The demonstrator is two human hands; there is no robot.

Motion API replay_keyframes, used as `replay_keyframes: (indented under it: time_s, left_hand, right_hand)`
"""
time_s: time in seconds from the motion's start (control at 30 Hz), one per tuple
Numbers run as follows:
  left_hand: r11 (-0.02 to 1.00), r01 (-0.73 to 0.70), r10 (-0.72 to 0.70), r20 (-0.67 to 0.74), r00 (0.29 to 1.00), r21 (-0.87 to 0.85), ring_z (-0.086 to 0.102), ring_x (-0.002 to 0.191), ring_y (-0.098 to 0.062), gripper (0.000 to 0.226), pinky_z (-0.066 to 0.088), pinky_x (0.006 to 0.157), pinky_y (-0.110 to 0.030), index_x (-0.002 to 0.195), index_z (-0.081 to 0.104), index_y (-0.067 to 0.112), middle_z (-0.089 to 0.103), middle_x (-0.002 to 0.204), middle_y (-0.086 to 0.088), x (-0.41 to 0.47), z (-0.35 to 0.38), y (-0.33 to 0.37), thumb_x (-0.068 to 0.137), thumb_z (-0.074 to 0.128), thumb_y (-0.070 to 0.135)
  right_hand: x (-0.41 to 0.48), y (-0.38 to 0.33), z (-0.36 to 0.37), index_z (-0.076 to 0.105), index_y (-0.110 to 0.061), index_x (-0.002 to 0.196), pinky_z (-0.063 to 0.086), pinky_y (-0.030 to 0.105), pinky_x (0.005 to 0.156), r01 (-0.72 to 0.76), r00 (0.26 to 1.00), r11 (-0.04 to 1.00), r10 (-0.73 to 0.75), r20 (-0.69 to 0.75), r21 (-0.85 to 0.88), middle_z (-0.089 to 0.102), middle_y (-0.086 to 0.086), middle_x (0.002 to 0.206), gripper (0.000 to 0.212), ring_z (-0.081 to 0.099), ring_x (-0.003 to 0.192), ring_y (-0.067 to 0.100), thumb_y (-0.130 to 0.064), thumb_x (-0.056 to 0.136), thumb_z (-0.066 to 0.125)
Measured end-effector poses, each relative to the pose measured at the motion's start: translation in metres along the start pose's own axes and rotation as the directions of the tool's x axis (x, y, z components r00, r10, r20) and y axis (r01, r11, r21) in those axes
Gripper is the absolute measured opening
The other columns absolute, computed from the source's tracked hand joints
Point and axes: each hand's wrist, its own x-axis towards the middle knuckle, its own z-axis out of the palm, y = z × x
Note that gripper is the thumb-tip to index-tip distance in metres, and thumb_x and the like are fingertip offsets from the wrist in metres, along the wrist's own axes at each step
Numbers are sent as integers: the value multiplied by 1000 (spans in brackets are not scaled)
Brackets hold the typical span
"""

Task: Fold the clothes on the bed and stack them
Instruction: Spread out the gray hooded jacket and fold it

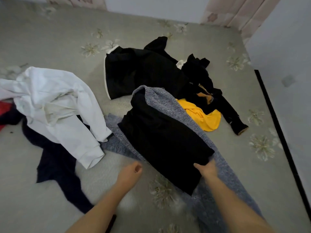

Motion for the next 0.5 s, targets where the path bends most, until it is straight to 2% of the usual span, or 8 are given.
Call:
replay_keyframes:
  time_s: [0.07,0.17,0.23,0.3,0.33,0.4,0.47,0.5]
  left_hand:
    - [1000,12,-12,21,1000,-8,55,86,-14,19,43,76,-25,106,59,18,59,95,1,5,-3,-5,94,46,24]
    - [999,25,-24,32,999,-31,54,87,-13,14,45,80,-28,102,58,21,60,97,0,12,-12,-12,94,47,22]
    - [999,33,-32,24,999,-25,52,85,-12,22,42,74,-24,109,60,15,62,99,-2,17,-20,-15,95,46,22]
    - [999,25,-25,4,1000,-42,50,79,-10,20,37,63,-20,107,60,14,60,90,1,20,-29,-15,95,45,22]
    - [998,16,-17,-8,1000,-59,49,74,-10,16,34,57,-18,101,59,15,56,83,3,21,-34,-15,95,45,21]
    - [996,5,-9,-34,999,-90,48,68,-11,8,34,55,-20,92,54,18,52,74,5,25,-45,-16,95,46,20]
    - [991,0,-8,-60,998,-132,52,72,-17,8,37,63,-27,90,53,18,55,76,1,28,-55,-18,95,47,19]
    - [990,-8,-3,-78,997,-142,54,74,-19,8,37,65,-28,90,54,17,57,78,-1,28,-60,-19,94,47,19]
  right_hand:
    - [2,-1,7,40,7,127,51,46,83,-142,990,967,141,19,210,49,25,129,56,54,109,40,-1,80,68]
    - [4,-11,14,50,15,116,44,30,56,-211,977,935,204,57,286,53,27,124,37,51,87,32,11,81,61]
    - [2,-19,19,51,13,114,41,28,53,-210,978,943,197,73,257,58,24,108,33,50,76,29,10,82,59]
    - [-7,-31,21,53,13,110,44,33,58,-163,987,978,163,12,131,55,15,80,30,48,64,26,3,83,59]
    - [-13,-41,22,55,13,108,46,34,65,-110,993,994,111,-30,18,53,13,74,31,52,66,28,-3,83,60]
    - [-33,-81,25,60,4,104,47,36,77,77,991,966,-101,-85,-247,59,16,81,30,61,86,34,-16,82,61]
    - [-64,-144,31,64,-6,93,45,33,76,317,936,862,-352,-19,-396,63,14,87,23,62,93,34,-24,79,61]
    - [-85,-180,35,63,-9,82,43,31,70,439,883,798,-468,33,-413,61,11,78,16,63,88,31,-25,78,61]
